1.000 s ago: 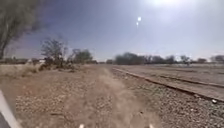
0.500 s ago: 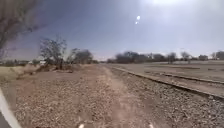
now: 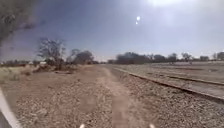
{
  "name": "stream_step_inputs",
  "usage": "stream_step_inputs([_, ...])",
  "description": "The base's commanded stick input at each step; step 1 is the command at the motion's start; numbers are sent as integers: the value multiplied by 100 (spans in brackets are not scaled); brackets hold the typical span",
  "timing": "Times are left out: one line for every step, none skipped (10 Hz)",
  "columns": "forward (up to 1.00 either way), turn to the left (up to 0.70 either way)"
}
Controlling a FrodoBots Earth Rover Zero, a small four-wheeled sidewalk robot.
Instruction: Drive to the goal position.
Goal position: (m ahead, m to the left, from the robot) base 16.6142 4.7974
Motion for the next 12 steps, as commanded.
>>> stream_step_inputs([70,0])
stream_step_inputs([70,0])
stream_step_inputs([70,0])
stream_step_inputs([70,0])
stream_step_inputs([70,0])
stream_step_inputs([70,0])
stream_step_inputs([70,0])
stream_step_inputs([70,0])
stream_step_inputs([70,0])
stream_step_inputs([70,0])
stream_step_inputs([70,0])
stream_step_inputs([70,0])
